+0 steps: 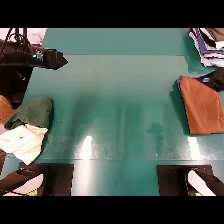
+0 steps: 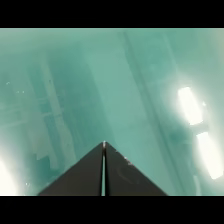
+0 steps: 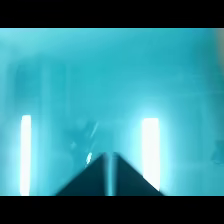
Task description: Fold the shirts.
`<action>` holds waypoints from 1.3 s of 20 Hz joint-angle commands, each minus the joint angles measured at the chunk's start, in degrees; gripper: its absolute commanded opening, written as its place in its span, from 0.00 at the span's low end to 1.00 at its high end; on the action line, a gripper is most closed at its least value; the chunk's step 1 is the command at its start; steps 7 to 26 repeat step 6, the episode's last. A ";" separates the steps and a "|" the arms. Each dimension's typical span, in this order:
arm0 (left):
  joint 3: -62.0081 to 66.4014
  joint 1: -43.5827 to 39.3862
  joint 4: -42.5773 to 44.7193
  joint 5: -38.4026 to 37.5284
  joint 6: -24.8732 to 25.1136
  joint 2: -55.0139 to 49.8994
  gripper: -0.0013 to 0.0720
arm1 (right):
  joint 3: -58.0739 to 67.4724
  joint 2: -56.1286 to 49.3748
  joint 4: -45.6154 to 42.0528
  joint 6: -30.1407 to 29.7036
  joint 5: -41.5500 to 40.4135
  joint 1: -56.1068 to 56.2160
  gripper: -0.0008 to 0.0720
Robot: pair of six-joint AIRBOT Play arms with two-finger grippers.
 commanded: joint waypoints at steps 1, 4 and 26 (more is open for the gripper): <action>0.00 -0.02 -0.02 1.77 -0.09 0.00 0.05 | 4.13 -3.91 0.52 -0.81 -0.33 10.45 0.03; 0.00 -0.02 -0.04 3.21 -0.07 0.00 0.05 | 6.25 -5.79 0.55 -0.79 -0.26 13.81 0.03; 0.00 -0.02 -0.02 3.61 -0.07 0.00 0.05 | 6.49 -5.70 0.57 -0.79 -0.44 14.25 0.03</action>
